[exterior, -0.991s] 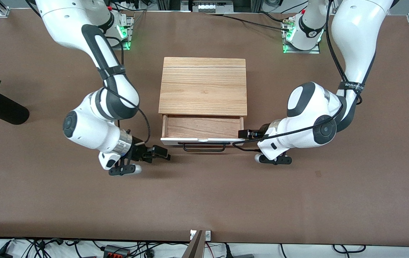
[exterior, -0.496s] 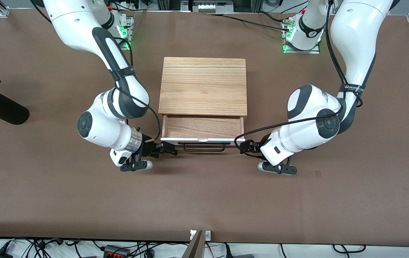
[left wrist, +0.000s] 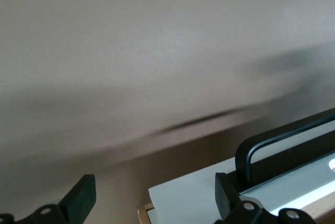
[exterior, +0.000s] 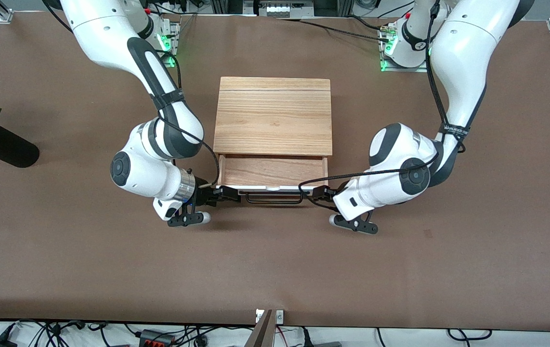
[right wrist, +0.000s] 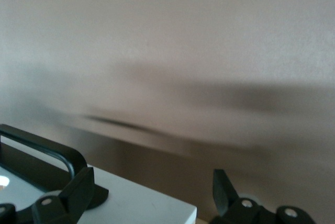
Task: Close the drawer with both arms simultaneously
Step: 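Push the white drawer front into the cabinet with both grippers together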
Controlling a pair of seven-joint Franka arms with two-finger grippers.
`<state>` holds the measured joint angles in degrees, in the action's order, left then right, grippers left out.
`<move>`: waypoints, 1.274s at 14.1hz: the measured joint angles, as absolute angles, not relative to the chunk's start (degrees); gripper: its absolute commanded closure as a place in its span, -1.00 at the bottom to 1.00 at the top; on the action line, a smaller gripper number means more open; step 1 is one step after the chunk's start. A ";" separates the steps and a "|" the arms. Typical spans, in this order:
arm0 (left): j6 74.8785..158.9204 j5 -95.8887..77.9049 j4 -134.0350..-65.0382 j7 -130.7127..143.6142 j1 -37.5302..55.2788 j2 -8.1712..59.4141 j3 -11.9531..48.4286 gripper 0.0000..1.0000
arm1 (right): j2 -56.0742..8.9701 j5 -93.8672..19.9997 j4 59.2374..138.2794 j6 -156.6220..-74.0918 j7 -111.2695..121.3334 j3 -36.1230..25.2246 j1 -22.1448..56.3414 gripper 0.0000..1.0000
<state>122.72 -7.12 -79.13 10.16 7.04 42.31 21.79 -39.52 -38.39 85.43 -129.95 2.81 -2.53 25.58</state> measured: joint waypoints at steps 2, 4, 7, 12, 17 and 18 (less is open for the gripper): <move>121.66 -7.12 -79.19 10.15 7.22 42.49 21.80 -1.00 | -39.36 -38.39 85.45 -127.63 2.71 -2.70 25.56 -1.00; 120.73 -7.13 -79.23 10.15 7.24 42.73 21.79 -1.00 | -39.02 -38.39 85.45 -124.57 2.71 -3.08 25.52 -1.00; 118.95 -7.36 -79.24 10.15 7.25 42.81 21.82 -1.00 | -38.59 -38.39 85.45 -121.11 2.70 -3.18 25.32 -1.00; 111.59 -10.59 -79.29 10.14 7.68 43.17 21.92 -1.00 | -38.47 -38.38 85.47 -114.99 2.69 -3.16 25.39 -1.00; 107.90 -13.70 -79.33 10.09 7.65 44.13 21.87 -1.00 | -38.47 -38.38 85.78 -111.83 2.69 -2.99 25.71 -1.00; 107.52 -14.04 -79.34 10.09 7.65 44.43 21.87 -1.00 | -38.47 -38.38 85.82 -111.27 2.69 -2.95 25.77 -1.00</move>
